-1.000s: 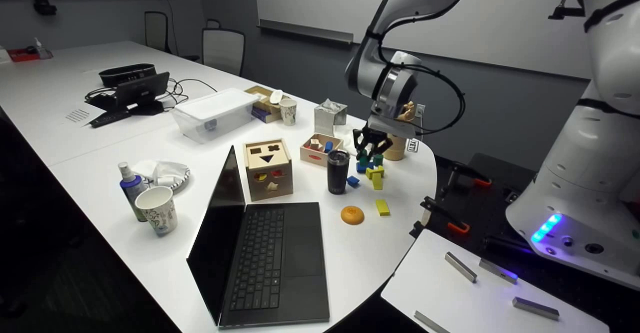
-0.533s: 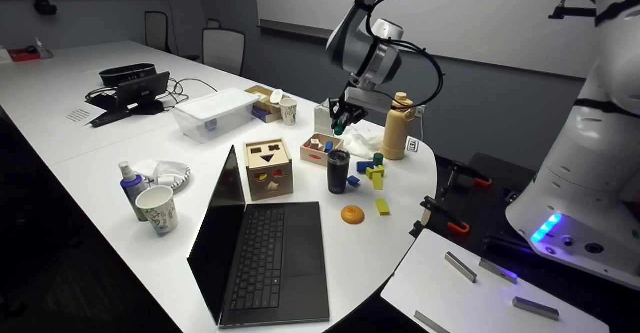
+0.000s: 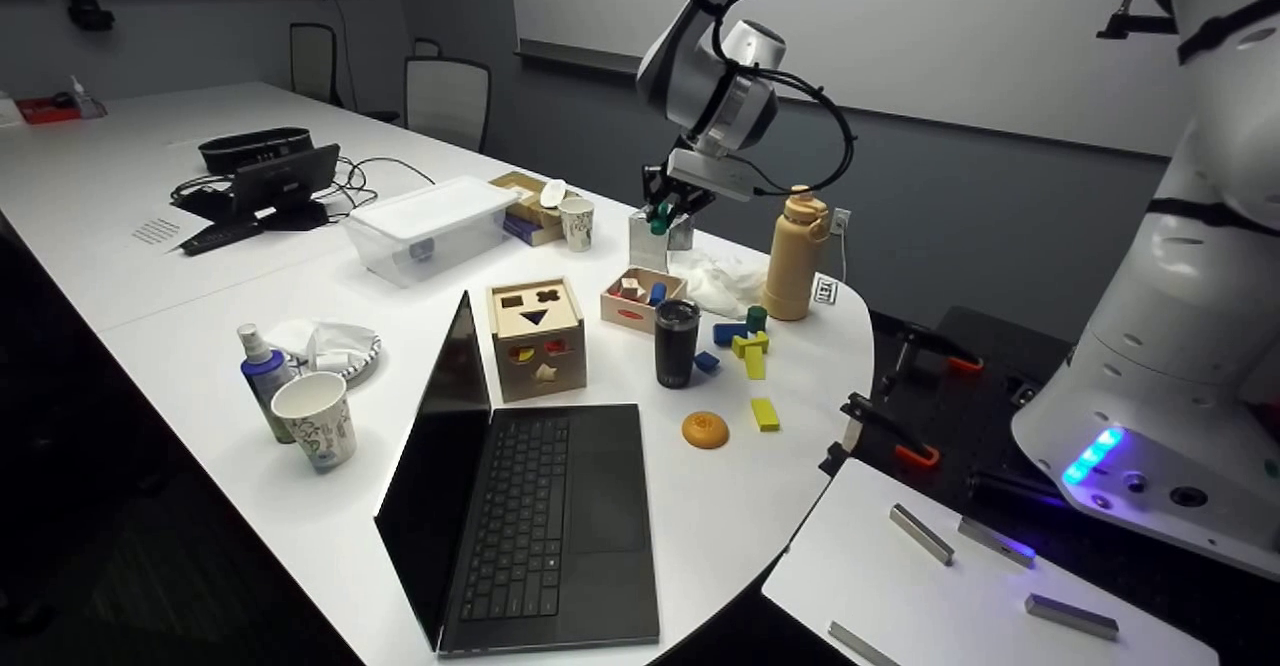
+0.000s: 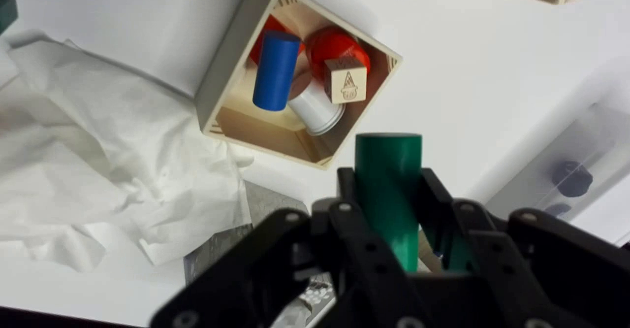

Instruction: Pick up one green block and put inside the open box

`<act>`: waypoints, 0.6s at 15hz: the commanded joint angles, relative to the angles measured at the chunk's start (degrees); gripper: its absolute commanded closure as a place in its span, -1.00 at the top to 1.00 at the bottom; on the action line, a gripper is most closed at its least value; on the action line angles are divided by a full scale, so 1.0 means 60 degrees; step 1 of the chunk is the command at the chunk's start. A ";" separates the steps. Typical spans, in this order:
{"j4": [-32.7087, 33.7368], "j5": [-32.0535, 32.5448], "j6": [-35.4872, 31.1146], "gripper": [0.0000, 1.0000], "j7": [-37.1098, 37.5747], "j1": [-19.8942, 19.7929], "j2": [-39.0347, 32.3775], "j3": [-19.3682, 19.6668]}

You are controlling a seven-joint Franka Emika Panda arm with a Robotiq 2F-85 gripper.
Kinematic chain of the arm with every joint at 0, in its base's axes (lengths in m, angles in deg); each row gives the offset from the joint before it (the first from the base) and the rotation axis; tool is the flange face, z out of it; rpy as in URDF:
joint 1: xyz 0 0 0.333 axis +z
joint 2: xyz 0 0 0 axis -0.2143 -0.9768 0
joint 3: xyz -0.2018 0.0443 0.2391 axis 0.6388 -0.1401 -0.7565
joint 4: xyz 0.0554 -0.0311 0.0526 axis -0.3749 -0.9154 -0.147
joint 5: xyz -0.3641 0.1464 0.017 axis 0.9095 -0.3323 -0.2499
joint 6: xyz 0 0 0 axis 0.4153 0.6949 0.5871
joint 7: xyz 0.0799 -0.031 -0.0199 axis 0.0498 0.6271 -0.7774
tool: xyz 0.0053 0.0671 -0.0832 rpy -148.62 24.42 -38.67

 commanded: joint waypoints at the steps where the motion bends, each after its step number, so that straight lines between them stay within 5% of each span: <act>1: 0.0973 0.0321 -0.0094 -0.83 0.0715 0.0321 -0.0891 0.0457; 7: 0.2009 0.0490 0.0112 -0.83 0.1487 0.0582 -0.2191 0.1010; 9: 0.2110 0.1662 -0.0025 -0.83 0.2530 0.0149 -0.2494 0.0658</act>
